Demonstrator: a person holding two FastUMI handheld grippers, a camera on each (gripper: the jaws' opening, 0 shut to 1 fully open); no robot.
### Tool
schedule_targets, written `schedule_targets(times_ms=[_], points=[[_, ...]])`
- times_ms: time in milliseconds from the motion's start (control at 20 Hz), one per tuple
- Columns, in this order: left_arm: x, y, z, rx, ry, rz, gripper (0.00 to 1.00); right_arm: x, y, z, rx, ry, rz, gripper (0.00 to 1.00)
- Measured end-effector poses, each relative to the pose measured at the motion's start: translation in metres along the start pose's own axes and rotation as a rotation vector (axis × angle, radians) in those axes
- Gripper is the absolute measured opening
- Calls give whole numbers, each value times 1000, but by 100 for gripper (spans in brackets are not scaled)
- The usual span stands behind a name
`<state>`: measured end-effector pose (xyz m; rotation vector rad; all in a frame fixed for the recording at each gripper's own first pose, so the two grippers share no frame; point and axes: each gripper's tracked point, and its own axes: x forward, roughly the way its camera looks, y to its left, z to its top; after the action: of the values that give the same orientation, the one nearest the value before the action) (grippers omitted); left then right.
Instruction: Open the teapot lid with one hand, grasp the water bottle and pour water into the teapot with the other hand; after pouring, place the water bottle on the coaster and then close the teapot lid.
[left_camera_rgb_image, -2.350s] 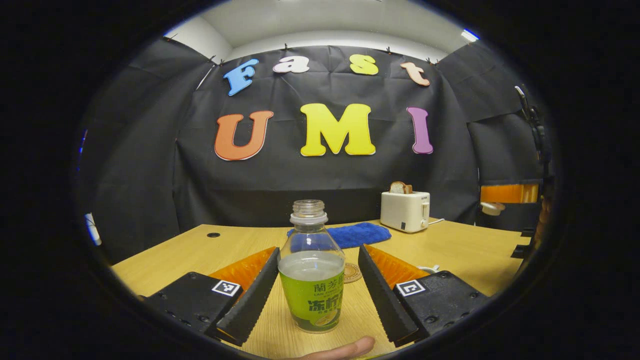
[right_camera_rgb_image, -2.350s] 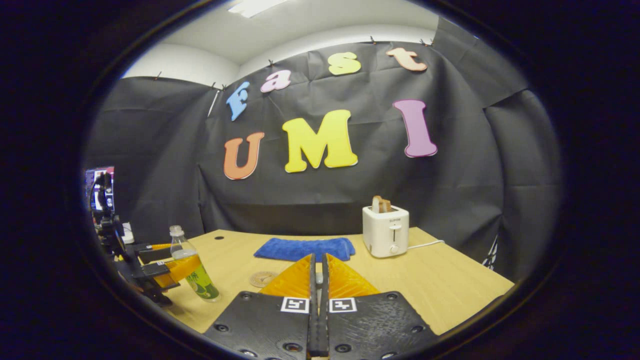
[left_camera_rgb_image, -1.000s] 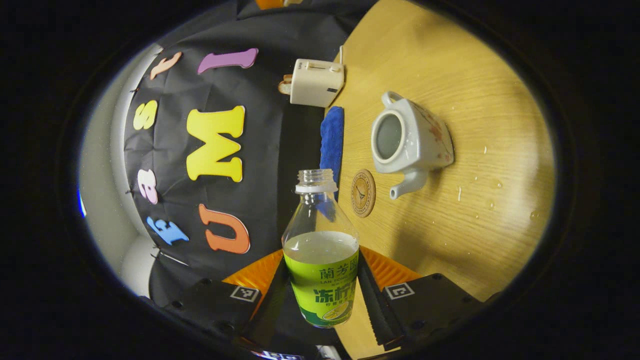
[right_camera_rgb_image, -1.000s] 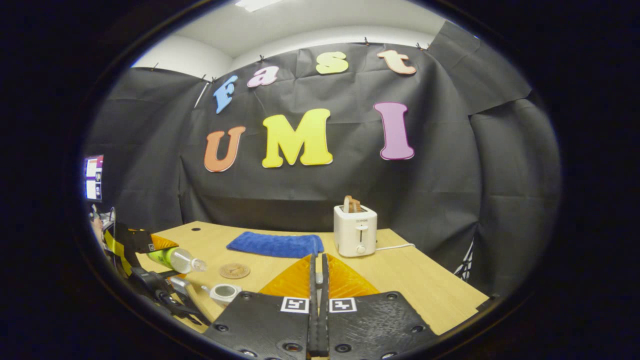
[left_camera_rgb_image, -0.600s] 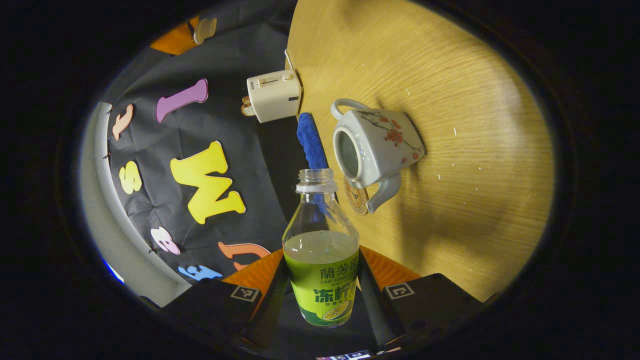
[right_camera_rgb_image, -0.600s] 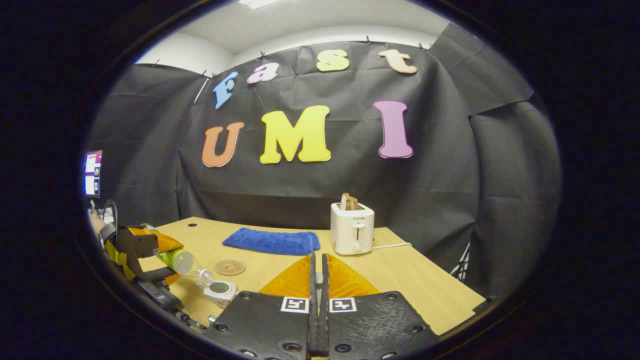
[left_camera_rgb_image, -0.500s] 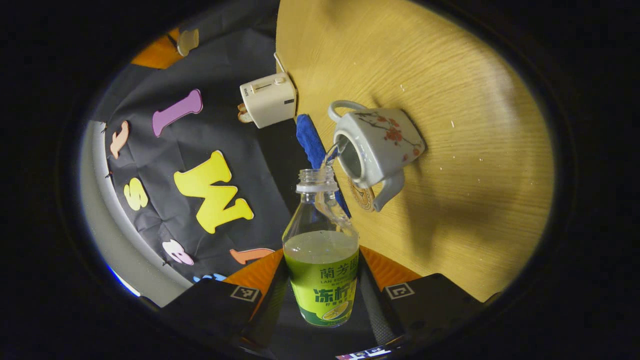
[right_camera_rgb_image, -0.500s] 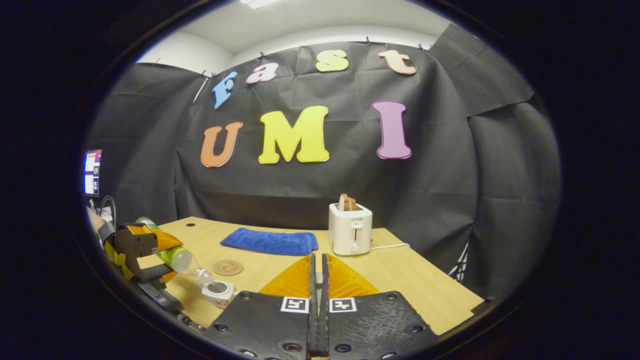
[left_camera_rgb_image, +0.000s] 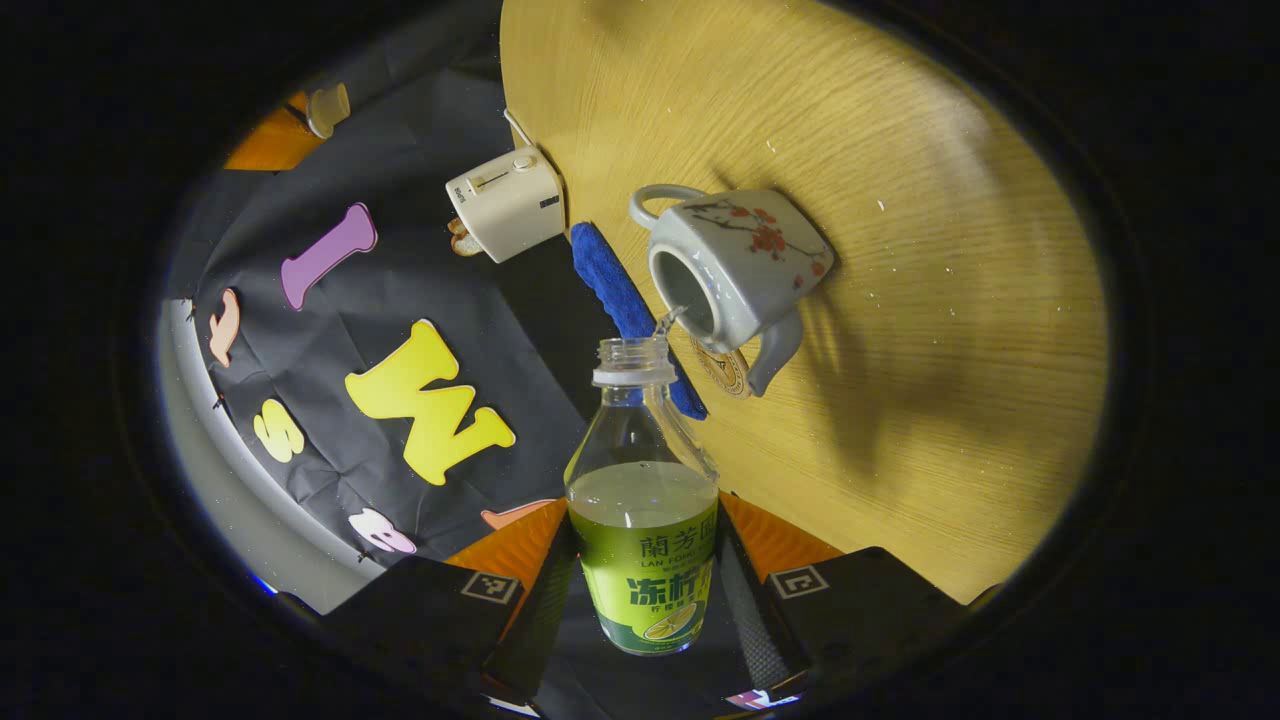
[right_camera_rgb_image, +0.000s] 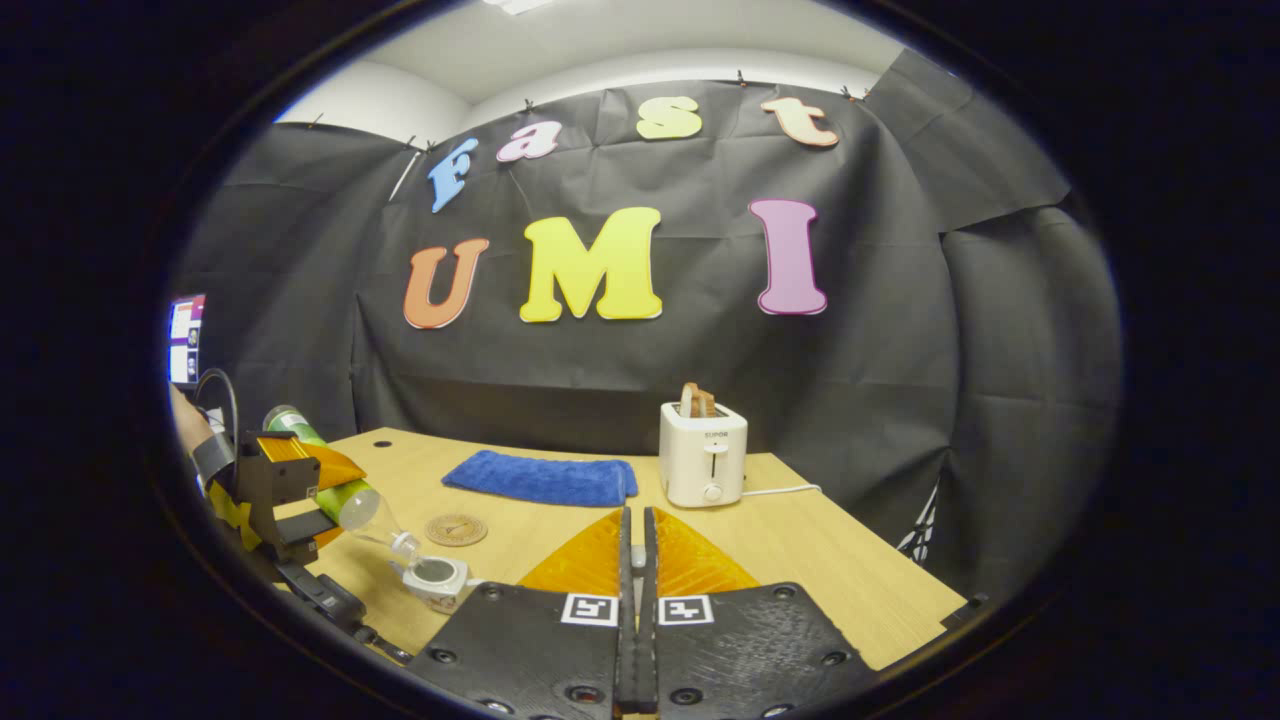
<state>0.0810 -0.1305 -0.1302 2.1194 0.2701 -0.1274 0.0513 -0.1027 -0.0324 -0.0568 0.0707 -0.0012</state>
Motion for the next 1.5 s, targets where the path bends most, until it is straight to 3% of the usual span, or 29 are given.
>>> schedule_targets(times_ms=[450, 950, 1100, 1200, 1300, 1400, 1450, 1500], points=[[0, 15, 4, 110, 17, 18, 76, 0, 0, -1, -9, 6, 7, 0], [-1, 17, 7, 118, 26, 17, 76, 1, -5, -4, 9, 24, 1, 0], [6, 12, 5, -9, 7, 16, 76, -1, -8, -2, 14, 20, -6, 0], [10, 9, 2, -128, -18, -28, 76, -2, -7, 0, 16, 16, -4, 0], [14, 5, -2, -346, -43, -69, 76, -4, -10, 5, 19, -1, -13, 0], [15, 27, -12, -509, -39, -12, 76, -9, -11, 10, 26, -13, -17, 0], [16, 34, -18, -665, -64, -16, 72, -12, -11, 18, 38, -34, -20, 0], [15, 43, -26, -767, -64, 16, 75, -14, -11, 20, 45, -44, -17, 0]])
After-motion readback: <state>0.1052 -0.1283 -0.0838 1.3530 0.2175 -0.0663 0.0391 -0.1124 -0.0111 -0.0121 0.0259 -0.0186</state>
